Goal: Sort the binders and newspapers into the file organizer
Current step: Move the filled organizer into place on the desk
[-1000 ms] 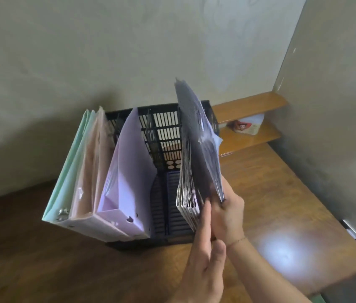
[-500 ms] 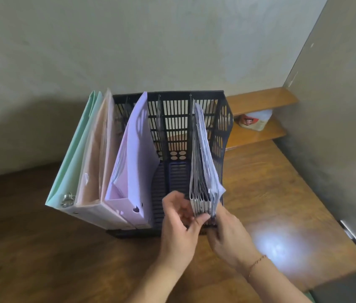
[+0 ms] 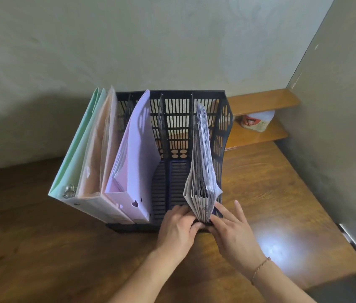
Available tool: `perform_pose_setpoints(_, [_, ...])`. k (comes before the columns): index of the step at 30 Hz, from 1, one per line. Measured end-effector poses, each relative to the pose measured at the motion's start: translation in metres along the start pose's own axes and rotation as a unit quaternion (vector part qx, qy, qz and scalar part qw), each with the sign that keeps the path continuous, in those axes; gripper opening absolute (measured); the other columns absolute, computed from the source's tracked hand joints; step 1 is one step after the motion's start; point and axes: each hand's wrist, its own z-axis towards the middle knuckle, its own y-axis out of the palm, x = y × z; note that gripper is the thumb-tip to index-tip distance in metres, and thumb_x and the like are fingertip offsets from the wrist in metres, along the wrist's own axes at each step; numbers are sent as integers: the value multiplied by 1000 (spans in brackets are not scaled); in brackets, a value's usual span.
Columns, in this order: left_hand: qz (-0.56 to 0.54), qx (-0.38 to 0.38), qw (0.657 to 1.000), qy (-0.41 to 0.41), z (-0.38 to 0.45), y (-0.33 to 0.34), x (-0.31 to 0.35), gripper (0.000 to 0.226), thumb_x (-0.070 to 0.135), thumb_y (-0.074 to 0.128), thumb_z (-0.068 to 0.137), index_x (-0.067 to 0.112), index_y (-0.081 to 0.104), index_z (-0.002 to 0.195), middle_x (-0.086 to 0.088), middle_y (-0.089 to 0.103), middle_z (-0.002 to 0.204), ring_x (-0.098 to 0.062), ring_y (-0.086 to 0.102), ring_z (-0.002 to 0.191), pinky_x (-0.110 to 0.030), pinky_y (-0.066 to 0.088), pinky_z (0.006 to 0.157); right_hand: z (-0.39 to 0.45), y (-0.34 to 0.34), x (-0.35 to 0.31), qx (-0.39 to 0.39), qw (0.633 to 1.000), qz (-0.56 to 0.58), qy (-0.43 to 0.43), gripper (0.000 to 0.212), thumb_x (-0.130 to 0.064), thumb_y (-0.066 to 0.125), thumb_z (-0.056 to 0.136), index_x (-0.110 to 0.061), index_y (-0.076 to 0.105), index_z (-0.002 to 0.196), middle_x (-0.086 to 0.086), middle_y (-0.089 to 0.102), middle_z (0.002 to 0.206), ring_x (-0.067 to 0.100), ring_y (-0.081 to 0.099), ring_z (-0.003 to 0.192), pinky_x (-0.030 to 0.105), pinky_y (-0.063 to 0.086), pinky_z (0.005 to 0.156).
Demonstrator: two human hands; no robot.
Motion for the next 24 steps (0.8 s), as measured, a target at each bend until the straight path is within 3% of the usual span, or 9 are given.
perform_pose_setpoints(5, [-1, 38, 999, -15, -9, 10, -2, 17, 38, 59, 80, 25, 70, 83, 8, 66, 92, -20, 59, 84, -36, 49, 72, -15, 9, 2, 73, 991, 115, -2, 34, -14, 53, 88, -19, 56, 122, -9, 65, 118, 10, 35, 139, 49, 28, 111])
perform_pose_setpoints(9, [-47, 77, 995, 36, -38, 11, -9, 27, 30, 64, 85, 21, 66, 110, 8, 60, 110, -15, 56, 106, -29, 43, 97, -36, 10, 15, 69, 969, 237, -18, 48, -9, 62, 86, -20, 54, 132, -10, 45, 145, 7, 35, 139, 27, 33, 110])
perform_pose_setpoints(11, [-52, 144, 985, 85, -64, 0, -22, 30, 24, 67, 85, 14, 70, 112, 2, 62, 118, -19, 55, 117, -31, 41, 104, -44, 4, 21, 97, 957, 271, -10, 34, -18, 58, 89, -26, 62, 122, -15, 54, 137, 5, 47, 130, 19, 40, 103])
perform_pose_setpoints(13, [-53, 234, 970, 33, -93, -17, -43, 24, 33, 66, 84, 15, 74, 98, -5, 66, 107, -12, 56, 112, -25, 41, 102, -47, 0, 26, 124, 923, 354, 87, 32, -16, 64, 87, -37, 65, 112, -20, 67, 116, 0, 62, 109, 10, 47, 86])
perform_pose_setpoints(14, [-82, 279, 956, -46, -104, -29, -55, 23, 42, 64, 83, 24, 73, 94, -8, 67, 102, -4, 56, 105, -17, 41, 99, -44, -2, 28, 125, 889, 412, 155, 37, -12, 68, 85, -41, 65, 108, -19, 71, 107, 1, 67, 99, 9, 49, 78])
perform_pose_setpoints(16, [-211, 327, 877, -282, -111, -50, -79, 19, 54, 62, 78, 43, 67, 93, -15, 67, 106, 3, 57, 92, -10, 45, 85, -35, -1, 32, 77, 808, 522, 262, 32, -19, 70, 85, -44, 66, 105, -13, 72, 107, 6, 68, 97, 24, 56, 79])
perform_pose_setpoints(18, [-384, 250, 778, -430, -106, -58, -109, 25, 47, 55, 91, 37, 62, 113, -12, 59, 129, -14, 60, 96, -29, 51, 74, -23, 0, 29, 2, 740, 590, 324, 31, -31, 67, 86, -38, 61, 116, -12, 66, 119, 6, 65, 103, 37, 57, 82])
perform_pose_setpoints(20, [-527, 175, 698, -453, -96, -59, -132, 42, 42, 43, 99, 21, 49, 134, -2, 50, 138, -32, 61, 98, -41, 49, 72, -13, 0, 20, -43, 717, 607, 339, 34, -31, 63, 88, -32, 59, 122, -13, 63, 122, 2, 64, 102, 39, 58, 79])
perform_pose_setpoints(24, [-551, 116, 716, -412, -87, -60, -145, 46, 38, 50, 85, 17, 51, 125, 1, 52, 126, -37, 66, 94, -47, 52, 74, -2, -1, 11, -81, 692, 616, 368, 32, -31, 61, 90, -30, 57, 121, -15, 60, 121, 4, 59, 104, 47, 56, 83])
